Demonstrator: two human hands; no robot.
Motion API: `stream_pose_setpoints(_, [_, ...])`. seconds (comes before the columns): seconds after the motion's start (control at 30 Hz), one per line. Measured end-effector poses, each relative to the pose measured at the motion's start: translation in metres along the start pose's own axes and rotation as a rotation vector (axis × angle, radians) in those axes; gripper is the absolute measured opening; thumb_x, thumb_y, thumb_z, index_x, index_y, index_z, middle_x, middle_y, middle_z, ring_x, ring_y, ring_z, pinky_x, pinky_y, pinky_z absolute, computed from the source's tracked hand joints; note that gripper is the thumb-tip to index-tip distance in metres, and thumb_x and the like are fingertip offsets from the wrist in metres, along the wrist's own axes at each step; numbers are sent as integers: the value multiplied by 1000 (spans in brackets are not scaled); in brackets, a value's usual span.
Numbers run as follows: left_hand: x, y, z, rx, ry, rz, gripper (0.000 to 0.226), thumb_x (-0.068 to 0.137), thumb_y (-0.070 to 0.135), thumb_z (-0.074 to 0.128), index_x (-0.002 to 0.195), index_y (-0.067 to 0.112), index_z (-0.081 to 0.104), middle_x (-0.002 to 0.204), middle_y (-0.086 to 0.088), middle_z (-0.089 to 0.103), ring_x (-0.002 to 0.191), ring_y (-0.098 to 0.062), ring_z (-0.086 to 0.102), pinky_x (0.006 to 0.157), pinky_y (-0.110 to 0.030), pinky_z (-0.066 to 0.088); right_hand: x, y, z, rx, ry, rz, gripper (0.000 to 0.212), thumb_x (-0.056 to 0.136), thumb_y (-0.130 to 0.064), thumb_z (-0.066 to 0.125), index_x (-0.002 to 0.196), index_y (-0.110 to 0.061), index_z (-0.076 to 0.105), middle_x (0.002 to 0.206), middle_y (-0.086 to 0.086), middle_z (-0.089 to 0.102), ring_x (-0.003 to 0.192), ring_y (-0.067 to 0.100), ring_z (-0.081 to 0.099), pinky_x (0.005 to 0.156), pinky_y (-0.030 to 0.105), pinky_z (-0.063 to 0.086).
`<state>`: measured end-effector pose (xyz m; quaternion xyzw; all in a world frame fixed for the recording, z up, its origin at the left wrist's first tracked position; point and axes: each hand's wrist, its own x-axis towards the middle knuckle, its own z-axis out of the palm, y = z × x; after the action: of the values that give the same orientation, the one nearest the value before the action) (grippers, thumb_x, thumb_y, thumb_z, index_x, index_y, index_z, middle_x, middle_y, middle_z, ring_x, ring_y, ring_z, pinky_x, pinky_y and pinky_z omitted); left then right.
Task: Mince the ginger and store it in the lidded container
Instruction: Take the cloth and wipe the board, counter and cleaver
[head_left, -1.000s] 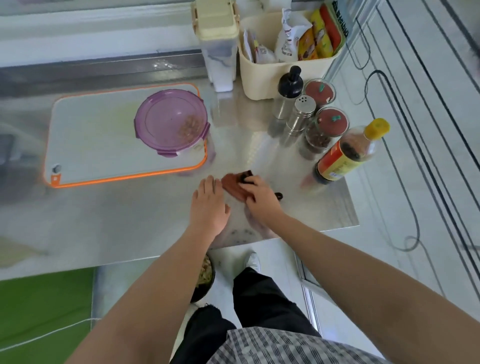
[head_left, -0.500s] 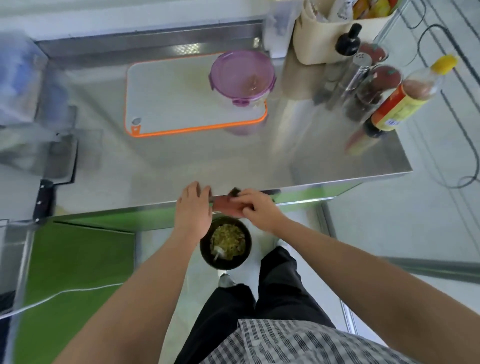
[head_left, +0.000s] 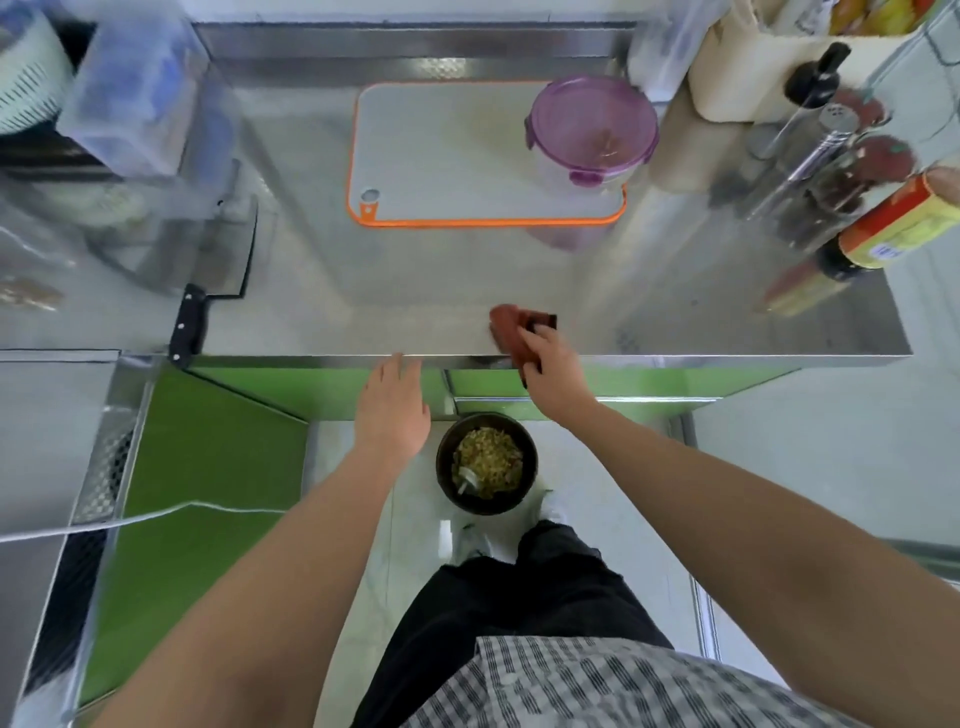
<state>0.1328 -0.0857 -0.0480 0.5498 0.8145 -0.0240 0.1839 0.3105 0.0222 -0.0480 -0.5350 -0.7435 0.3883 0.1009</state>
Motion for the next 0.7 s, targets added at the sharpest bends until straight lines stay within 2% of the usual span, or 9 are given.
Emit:
stream_pose_setpoints(0.07, [0,-5,1,-13,6,-11,58,92,13,51,144,7,28,153,-14,26,140,-29,24,114,-39,26,-9,-10,7,77,-199,-96,47,81,8,47,122,-9,63,126,9,56,108,19,52,94,26,42])
stream_pose_setpoints(0.13, [-1,-7,1,-42,26,-28,58,91,12,51,144,7,29,152,-13,28,139,-29,26,114,-39,26,-8,-20,8,156,-227,-143,46,80,9,47,117,-10,66,117,7,61,102,14,54,88,18,41])
stream_pose_setpoints(0.23, [-7,-7,-2,-109,43,-101,56,91,12,49,144,7,31,151,-15,29,136,-31,29,112,-39,27,23,-20,6,75,-14,-74,50,85,6,46,132,-9,55,136,12,51,121,26,47,105,31,35])
stream_pose_setpoints(0.33, [-13,-6,-5,-145,18,-167,52,95,13,44,145,7,31,150,-16,30,136,-32,29,110,-38,26,28,-23,14,-56,-170,-161,49,86,4,47,133,-9,54,138,14,49,120,30,49,104,38,38])
stream_pose_setpoints(0.4, [-15,-6,-6,-183,20,-188,47,96,14,42,142,7,37,142,-16,41,129,-31,37,106,-38,31,14,-33,16,24,-427,-194,46,85,6,47,125,-10,60,120,13,61,90,13,62,78,23,49])
stream_pose_setpoints(0.47, [-17,-8,-8,-268,18,-276,37,99,18,35,130,6,50,127,-17,56,117,-33,50,99,-41,39,7,-42,14,71,-590,-174,43,85,6,44,119,-14,64,95,3,66,60,-2,58,53,12,42])
stream_pose_setpoints(0.53, [-21,-8,-17,-514,-21,-460,46,103,34,27,114,4,60,114,-18,65,105,-33,58,92,-42,45,10,-49,15,137,-533,-175,43,85,5,45,118,-15,64,91,-1,64,67,5,59,53,13,40])
stream_pose_setpoints(0.63, [-31,-6,-32,-1314,-170,-763,72,92,69,27,102,8,64,98,-14,70,91,-28,67,77,-36,53,13,-65,12,156,-578,-227,41,87,0,45,117,-20,66,100,-3,62,79,16,59,63,19,46])
stream_pose_setpoints(0.7, [-35,-3,-37,-1507,-148,-769,55,90,60,48,104,9,64,95,-12,70,85,-25,69,66,-31,57,12,-71,13,208,-720,-214,39,89,-5,45,104,-30,71,109,-3,66,89,22,63,77,29,50])
